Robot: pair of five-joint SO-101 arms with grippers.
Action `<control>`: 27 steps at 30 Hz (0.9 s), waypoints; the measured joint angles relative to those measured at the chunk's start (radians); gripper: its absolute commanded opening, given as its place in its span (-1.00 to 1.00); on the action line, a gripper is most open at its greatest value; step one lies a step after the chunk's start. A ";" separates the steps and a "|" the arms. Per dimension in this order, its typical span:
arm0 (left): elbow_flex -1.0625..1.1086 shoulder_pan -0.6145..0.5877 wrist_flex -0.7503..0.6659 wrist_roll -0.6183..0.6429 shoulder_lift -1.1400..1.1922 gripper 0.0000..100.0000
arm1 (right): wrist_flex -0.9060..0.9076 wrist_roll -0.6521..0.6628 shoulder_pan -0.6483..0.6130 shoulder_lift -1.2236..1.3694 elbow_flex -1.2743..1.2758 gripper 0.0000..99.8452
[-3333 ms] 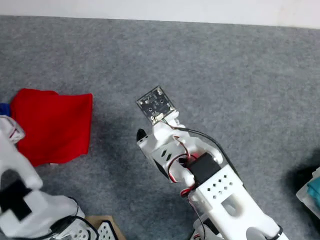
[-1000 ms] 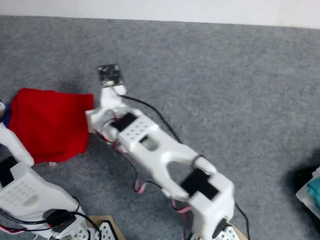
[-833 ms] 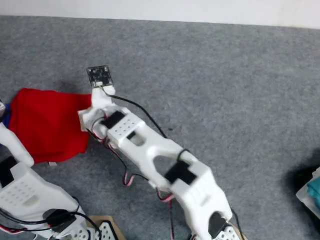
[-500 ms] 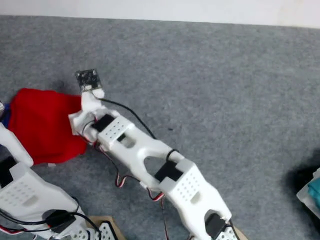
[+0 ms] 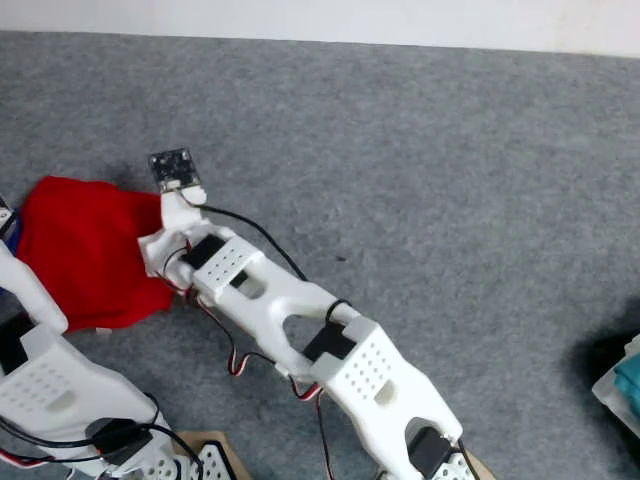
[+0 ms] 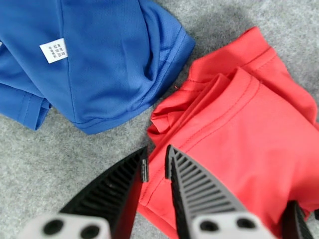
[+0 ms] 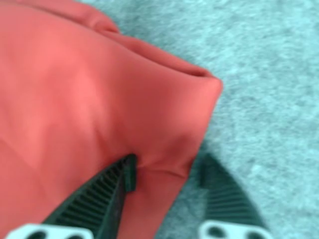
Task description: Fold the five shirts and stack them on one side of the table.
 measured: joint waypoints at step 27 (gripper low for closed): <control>0.011 0.061 -0.009 0.000 0.000 -0.84 | 0.640 -0.002 0.804 -0.091 -0.037 -0.98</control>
